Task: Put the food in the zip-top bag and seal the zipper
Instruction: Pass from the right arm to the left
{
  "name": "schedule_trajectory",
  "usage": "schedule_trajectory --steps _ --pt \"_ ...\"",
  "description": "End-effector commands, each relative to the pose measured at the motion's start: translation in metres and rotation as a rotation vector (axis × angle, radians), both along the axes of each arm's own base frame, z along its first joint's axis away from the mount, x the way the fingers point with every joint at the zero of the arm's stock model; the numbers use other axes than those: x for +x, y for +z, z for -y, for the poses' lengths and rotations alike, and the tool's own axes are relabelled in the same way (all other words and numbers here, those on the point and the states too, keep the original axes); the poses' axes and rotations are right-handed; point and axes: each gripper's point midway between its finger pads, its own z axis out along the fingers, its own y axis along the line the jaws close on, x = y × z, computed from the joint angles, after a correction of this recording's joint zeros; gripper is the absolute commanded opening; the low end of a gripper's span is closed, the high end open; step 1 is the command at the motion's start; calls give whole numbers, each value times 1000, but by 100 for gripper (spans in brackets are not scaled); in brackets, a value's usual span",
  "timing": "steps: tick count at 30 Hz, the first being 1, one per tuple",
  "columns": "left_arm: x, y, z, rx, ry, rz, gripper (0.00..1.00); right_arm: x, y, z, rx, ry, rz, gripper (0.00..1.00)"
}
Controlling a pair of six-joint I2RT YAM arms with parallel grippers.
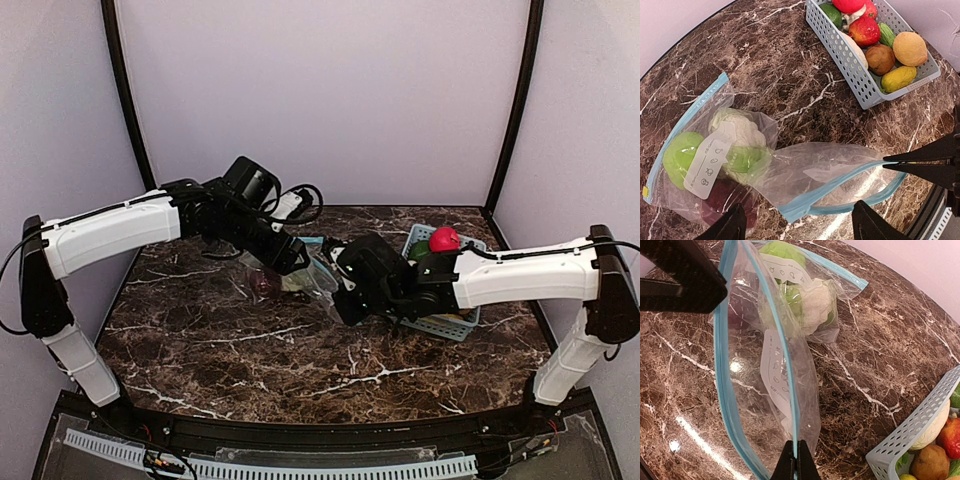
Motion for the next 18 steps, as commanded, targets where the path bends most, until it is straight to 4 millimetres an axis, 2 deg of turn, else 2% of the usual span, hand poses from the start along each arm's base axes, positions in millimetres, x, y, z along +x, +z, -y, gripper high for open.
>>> schedule_trajectory --steps 1,7,14,18 --pt "-1 1 -2 30 -32 -3 72 -3 2 -11 4 28 -1 0" --pt "7 0 -5 60 -30 29 70 -3 0 -15 -1 39 -6 0" --pt "14 14 -5 14 -7 52 88 -2 -1 -14 -12 37 -8 0" --pt "20 19 -8 -2 9 66 91 -2 -1 -14 -14 36 -7 0"
